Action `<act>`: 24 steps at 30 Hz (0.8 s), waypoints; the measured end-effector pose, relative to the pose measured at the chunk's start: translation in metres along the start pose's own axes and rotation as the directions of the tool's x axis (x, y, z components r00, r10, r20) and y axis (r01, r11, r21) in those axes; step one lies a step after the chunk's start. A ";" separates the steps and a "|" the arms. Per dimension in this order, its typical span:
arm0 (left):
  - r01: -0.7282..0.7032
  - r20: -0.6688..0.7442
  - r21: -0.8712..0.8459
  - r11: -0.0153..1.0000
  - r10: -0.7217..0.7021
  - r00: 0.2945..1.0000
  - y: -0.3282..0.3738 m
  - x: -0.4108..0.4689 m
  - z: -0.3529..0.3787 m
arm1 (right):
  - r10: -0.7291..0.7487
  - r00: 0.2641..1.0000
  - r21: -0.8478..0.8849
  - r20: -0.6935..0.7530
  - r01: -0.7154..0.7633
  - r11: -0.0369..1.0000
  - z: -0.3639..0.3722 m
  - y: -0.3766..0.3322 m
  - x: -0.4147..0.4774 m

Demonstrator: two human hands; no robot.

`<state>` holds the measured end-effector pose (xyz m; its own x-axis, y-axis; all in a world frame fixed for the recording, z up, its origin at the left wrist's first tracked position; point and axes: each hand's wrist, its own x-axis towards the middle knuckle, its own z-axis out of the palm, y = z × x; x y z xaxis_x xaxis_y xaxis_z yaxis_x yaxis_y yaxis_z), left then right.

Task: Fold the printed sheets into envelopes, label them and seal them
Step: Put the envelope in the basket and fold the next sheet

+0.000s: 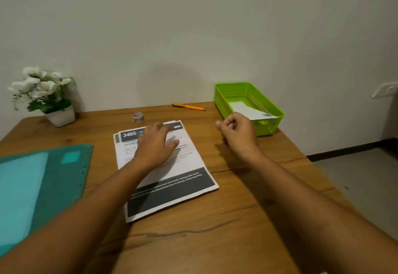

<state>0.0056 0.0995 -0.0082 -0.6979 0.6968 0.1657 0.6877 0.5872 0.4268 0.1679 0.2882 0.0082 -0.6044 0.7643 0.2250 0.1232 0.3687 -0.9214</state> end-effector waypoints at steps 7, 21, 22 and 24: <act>0.120 0.142 0.252 0.960 -0.159 0.977 -0.056 -0.051 -0.012 | -0.236 0.906 -0.317 0.351 0.352 0.881 0.086 -0.022 -0.033; -0.020 0.158 0.321 0.947 -0.032 0.987 -0.094 -0.045 -0.019 | -0.184 0.542 -0.384 0.820 0.759 0.526 0.130 -0.010 -0.054; -0.022 0.154 0.321 0.947 -0.030 0.988 -0.094 -0.045 -0.018 | -0.158 0.541 -0.396 0.826 0.756 0.521 0.129 -0.007 -0.052; -0.020 0.143 0.326 0.945 -0.028 0.989 -0.095 -0.046 -0.017 | -0.105 0.563 -0.439 0.820 0.735 0.517 0.125 -0.001 -0.043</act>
<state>-0.0313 0.0050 -0.0408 -0.6811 0.7318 0.0250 0.7294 0.6751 0.1105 0.0956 0.1890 -0.0406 -0.9984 -0.0419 -0.0368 -0.0350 0.9845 -0.1718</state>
